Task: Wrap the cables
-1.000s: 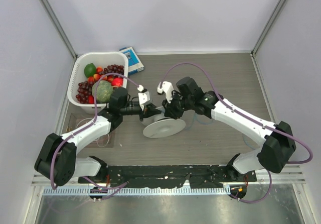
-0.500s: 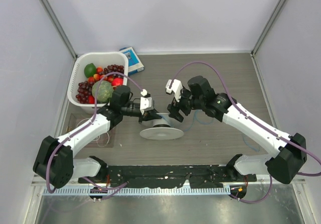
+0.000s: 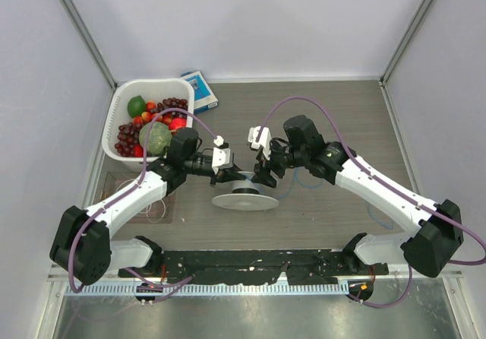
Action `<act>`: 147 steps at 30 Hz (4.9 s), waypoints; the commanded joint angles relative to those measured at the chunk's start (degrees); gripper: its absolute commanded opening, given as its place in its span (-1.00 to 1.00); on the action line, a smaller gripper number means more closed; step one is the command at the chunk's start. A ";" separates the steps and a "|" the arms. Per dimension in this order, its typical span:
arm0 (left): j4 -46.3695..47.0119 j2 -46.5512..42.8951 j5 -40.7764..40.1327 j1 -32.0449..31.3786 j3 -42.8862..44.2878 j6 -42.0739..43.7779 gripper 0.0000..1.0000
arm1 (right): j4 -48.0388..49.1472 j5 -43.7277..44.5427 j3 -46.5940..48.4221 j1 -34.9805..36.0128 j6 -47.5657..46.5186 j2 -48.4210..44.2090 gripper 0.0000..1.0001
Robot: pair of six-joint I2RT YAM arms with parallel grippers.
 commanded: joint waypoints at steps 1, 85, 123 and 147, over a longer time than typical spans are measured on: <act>5.06 -2.53 2.45 -0.11 1.63 -0.56 -1.00 | 3.69 -3.61 -1.74 0.14 -1.86 1.03 0.41; 9.46 3.18 0.96 -0.72 1.37 -5.75 -0.60 | 12.05 -4.14 -4.64 0.14 -1.07 1.83 -0.99; -11.54 -2.79 -5.90 0.33 11.64 -13.83 -1.00 | 7.66 5.61 -1.57 -2.05 1.74 -3.79 0.39; -20.60 3.62 -7.04 9.39 42.14 -46.95 -1.00 | 9.73 0.00 -15.70 -22.71 -2.57 -19.79 0.73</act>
